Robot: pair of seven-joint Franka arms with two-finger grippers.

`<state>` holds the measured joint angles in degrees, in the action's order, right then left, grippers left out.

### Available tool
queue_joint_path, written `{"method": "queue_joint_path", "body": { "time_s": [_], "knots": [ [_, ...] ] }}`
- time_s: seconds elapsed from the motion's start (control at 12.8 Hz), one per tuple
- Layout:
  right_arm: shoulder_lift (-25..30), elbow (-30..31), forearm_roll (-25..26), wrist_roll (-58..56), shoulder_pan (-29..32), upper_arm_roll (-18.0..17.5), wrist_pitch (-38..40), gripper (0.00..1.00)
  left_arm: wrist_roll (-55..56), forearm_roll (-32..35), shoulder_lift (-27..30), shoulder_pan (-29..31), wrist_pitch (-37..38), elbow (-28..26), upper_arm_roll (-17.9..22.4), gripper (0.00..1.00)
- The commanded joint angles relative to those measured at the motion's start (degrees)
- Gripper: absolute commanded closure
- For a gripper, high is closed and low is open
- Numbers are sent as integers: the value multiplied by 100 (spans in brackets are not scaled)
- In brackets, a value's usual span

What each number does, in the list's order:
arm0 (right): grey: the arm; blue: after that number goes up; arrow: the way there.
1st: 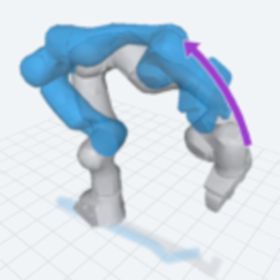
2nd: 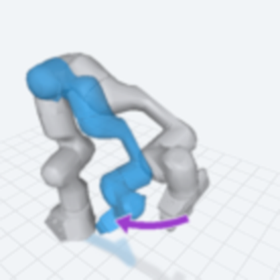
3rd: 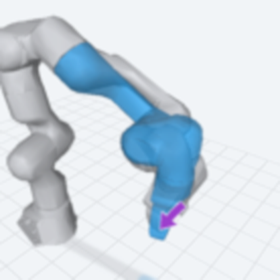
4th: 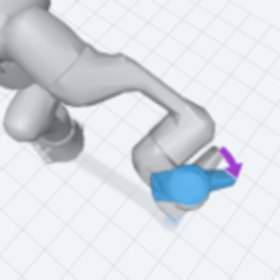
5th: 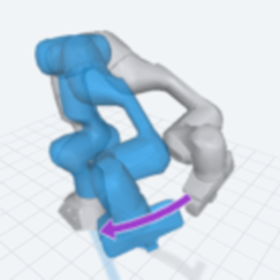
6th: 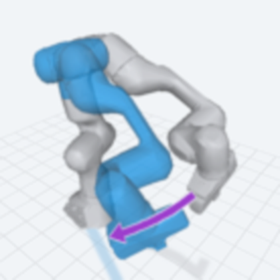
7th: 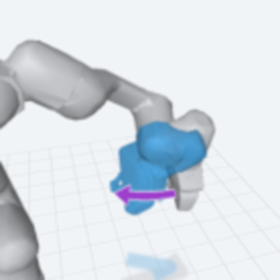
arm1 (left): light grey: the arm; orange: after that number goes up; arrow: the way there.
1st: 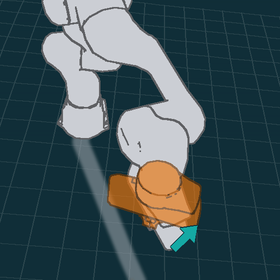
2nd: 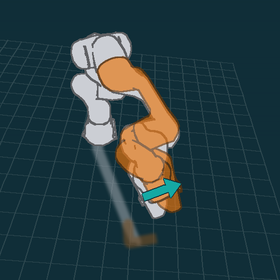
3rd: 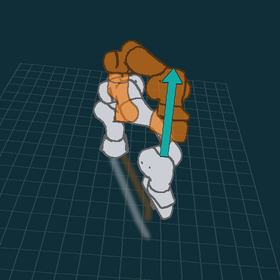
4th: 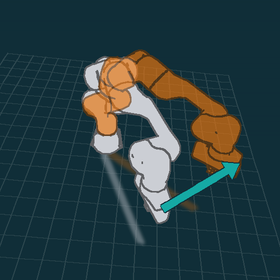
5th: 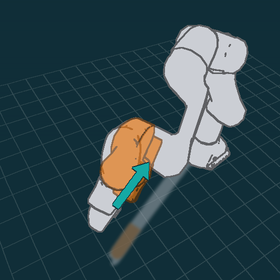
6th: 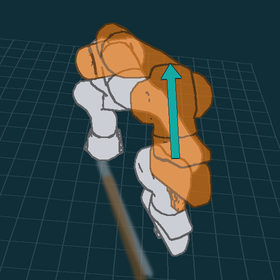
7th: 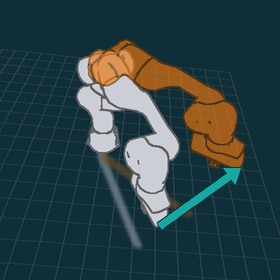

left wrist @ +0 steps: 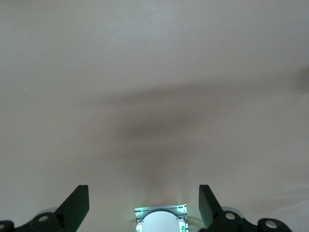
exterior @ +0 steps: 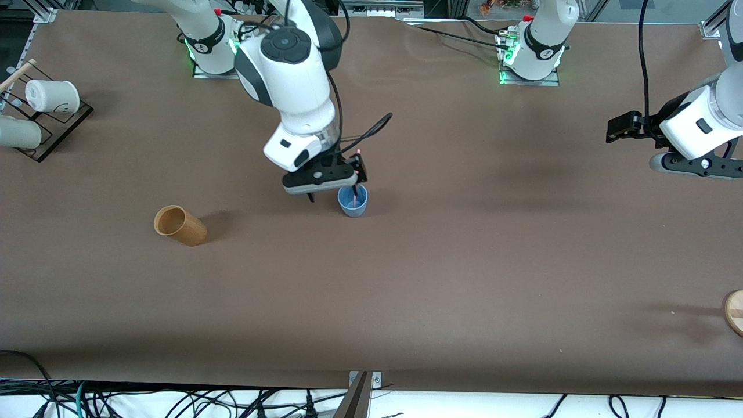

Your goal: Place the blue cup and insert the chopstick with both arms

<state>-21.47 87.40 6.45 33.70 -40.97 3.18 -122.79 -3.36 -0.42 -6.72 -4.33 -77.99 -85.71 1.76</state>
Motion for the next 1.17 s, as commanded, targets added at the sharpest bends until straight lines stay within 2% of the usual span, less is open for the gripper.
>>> {"method": "queue_joint_path", "body": {
  "time_s": [0.0,0.16,0.39,0.54,0.7,0.86,0.93,1.09],
  "knots": [
    [335,40,-266,-344,18,190,842,0,-86,-134,-5,-24,-24,46,35,0],
    [441,40,-583,-934,10,498,1203,0,-86,-134,-5,-33,-24,46,35,0],
    [538,49,-593,-1523,18,885,1914,0,-86,-134,-5,-33,-24,46,26,0],
    [556,58,-636,-1875,141,1070,2031,0,-86,-134,-5,-33,-24,46,26,0],
    [826,407,-672,-2017,727,870,2066,0,-86,-134,-5,-33,-24,46,26,0],
    [1248,838,-663,-1990,1885,151,2013,0,-86,-134,-5,-33,-24,46,26,0],
    [1442,1023,-663,-2025,2299,-52,2013,0,-86,-134,-5,-33,-24,46,26,0],
    [1793,1374,-637,-2105,2776,-81,2013,0,-86,-134,-5,-33,-24,46,26,0]
  ]
}}
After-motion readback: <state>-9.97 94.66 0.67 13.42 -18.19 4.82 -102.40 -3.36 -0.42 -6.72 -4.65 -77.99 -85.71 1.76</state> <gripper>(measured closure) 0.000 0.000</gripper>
